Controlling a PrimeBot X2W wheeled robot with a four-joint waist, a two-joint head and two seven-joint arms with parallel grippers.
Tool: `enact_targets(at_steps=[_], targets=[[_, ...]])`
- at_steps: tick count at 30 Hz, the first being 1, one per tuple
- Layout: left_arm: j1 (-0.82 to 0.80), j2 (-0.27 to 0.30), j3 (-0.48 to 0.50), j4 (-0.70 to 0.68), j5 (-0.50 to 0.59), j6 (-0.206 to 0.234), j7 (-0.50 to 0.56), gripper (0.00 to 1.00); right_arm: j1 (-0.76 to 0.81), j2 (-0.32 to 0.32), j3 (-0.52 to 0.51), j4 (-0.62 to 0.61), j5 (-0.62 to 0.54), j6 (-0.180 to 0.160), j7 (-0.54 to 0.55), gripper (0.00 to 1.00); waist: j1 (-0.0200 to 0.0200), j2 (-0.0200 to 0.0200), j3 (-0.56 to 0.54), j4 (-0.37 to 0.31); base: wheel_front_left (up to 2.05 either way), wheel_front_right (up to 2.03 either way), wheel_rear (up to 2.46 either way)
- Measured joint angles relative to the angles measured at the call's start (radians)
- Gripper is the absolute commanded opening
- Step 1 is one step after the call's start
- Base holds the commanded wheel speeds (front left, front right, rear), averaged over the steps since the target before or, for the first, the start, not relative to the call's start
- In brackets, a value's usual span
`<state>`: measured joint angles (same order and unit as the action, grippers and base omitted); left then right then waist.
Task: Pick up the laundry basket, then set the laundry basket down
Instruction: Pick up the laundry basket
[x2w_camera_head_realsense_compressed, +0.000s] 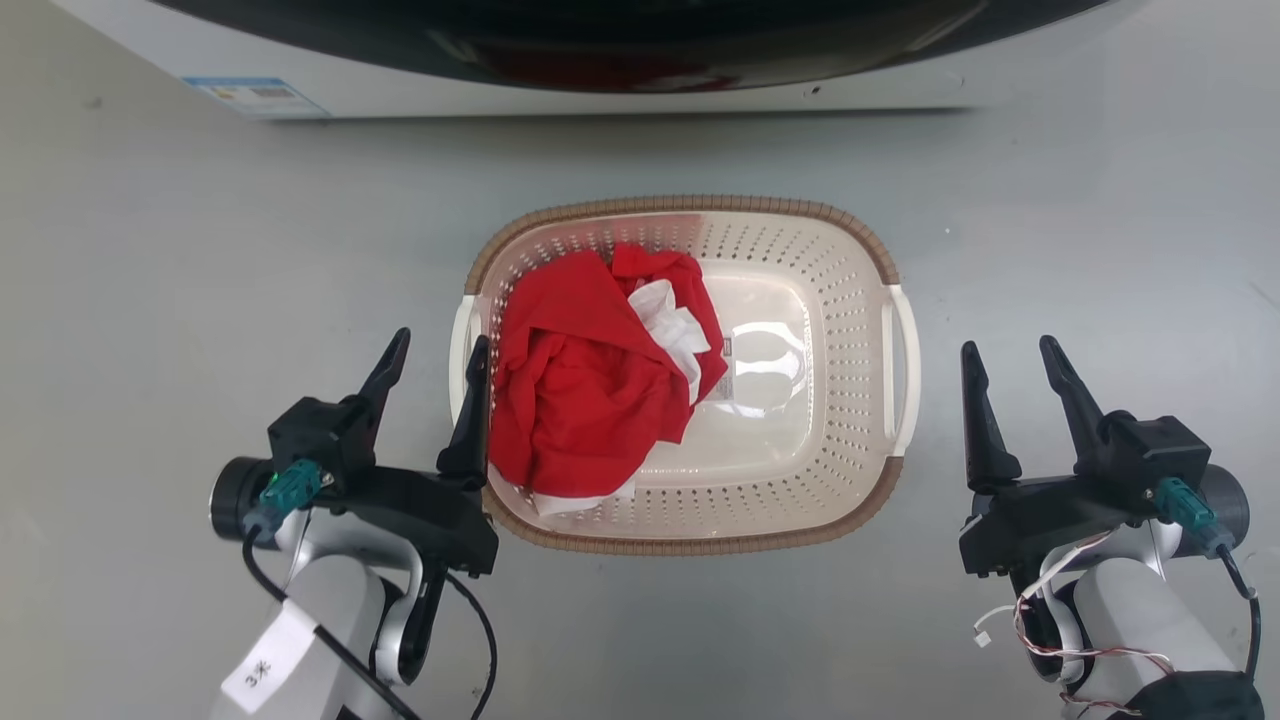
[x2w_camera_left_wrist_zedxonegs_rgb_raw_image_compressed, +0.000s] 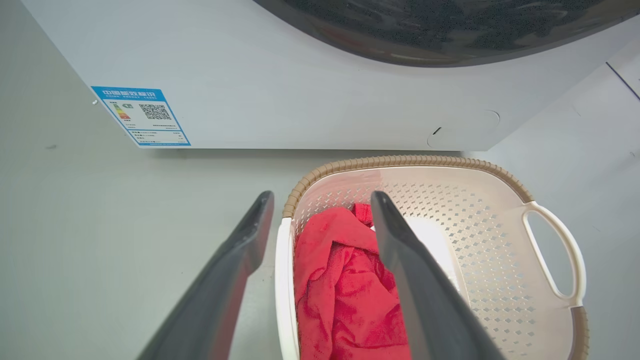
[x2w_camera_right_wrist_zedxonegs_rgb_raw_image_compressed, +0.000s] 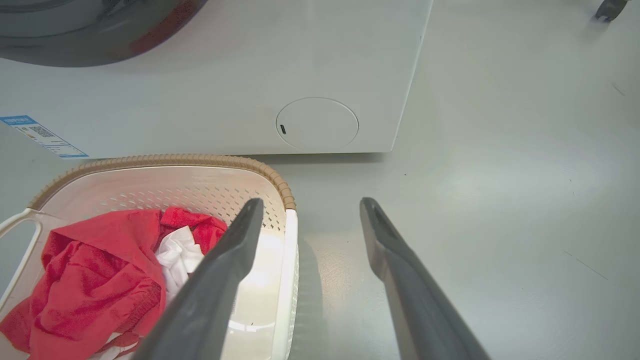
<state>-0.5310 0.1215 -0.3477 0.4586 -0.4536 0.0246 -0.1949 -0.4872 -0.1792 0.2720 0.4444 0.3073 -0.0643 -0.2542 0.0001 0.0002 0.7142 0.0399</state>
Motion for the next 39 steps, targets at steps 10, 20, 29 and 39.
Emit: enact_targets(at_steps=[10, 20, 29, 39], targets=[[-0.094, -0.017, -0.012, 0.105, -0.021, -0.037, 0.017, 1.0, -0.081, 0.03, 0.019, 0.079, 0.0, 0.012, -0.002, 1.0, 0.0, 0.0, 0.089, 0.005, 0.0, 0.0, 0.0], [-0.181, -0.02, -0.014, 0.235, -0.035, -0.081, 0.036, 1.0, -0.168, 0.064, 0.034, 0.188, 0.001, 0.029, -0.002, 1.0, 0.0, 0.0, 0.15, -0.002, 0.0, 0.0, 0.0], [-0.246, -0.019, -0.002, 0.335, -0.047, -0.096, 0.058, 1.0, -0.247, 0.076, 0.052, 0.274, 0.001, 0.038, 0.007, 1.0, 0.0, 0.0, 0.18, -0.008, 0.0, 0.0, 0.0], [-0.334, -0.027, 0.014, 0.451, -0.092, -0.123, 0.097, 1.0, -0.346, 0.094, 0.078, 0.378, 0.0, 0.047, 0.025, 1.0, 0.0, -0.0002, 0.221, -0.013, 0.0, 0.0, 0.0]])
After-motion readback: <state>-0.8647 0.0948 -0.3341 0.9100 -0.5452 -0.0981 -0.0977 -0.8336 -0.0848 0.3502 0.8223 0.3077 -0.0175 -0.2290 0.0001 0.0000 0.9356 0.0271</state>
